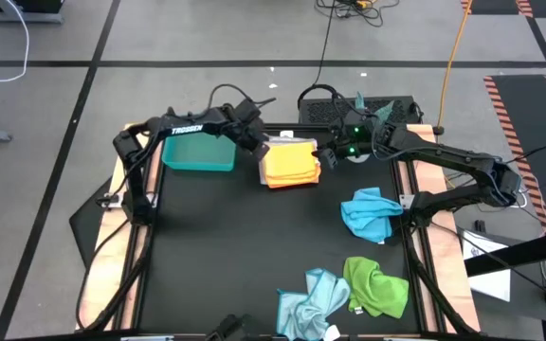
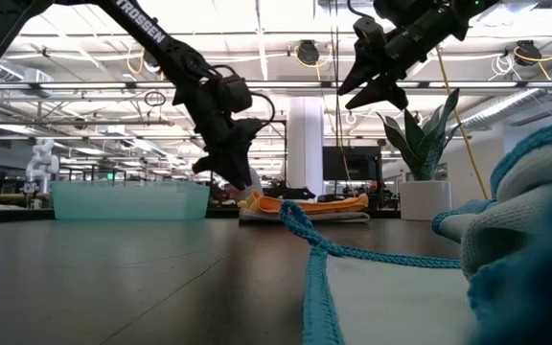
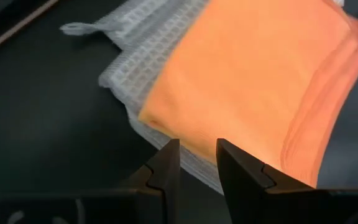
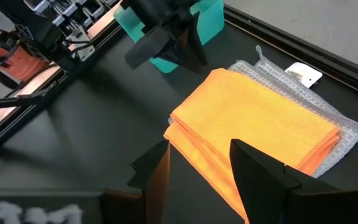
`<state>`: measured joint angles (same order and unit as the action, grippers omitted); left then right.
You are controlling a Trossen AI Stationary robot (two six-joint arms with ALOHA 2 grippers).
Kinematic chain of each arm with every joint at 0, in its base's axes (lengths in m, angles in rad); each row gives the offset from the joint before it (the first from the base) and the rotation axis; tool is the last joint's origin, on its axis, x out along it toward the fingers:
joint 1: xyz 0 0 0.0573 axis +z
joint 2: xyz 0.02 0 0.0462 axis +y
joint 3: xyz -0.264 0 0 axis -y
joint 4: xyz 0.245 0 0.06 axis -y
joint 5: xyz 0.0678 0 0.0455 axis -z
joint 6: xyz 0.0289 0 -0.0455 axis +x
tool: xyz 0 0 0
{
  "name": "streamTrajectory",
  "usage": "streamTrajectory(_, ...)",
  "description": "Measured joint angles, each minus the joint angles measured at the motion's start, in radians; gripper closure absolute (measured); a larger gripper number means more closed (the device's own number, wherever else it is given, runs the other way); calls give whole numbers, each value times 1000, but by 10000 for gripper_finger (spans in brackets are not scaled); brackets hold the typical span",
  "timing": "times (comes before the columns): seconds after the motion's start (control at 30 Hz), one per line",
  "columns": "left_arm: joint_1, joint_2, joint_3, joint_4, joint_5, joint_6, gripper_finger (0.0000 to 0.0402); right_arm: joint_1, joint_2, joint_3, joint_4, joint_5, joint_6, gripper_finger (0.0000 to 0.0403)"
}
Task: Fold microfiber towels
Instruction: Stack the folded orange microfiber towel on top of the folded gray microfiber towel
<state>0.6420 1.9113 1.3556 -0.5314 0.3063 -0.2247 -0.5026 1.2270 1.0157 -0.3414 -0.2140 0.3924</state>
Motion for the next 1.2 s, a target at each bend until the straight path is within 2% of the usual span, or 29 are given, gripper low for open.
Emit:
streamTrajectory(0.43,-3,89,3,16,6,-66,293,0,0,0,-2,-27,-14,243)
streamTrajectory(0.73,-1,92,16,97,40,-102,293,0,0,0,-7,-26,-12,243)
streamTrajectory(1.07,-1,92,16,92,28,-92,293,0,0,0,-7,-25,-12,243)
streamTrajectory(1.2,-1,92,16,89,-17,-93,295,0,0,0,-7,-24,-12,243)
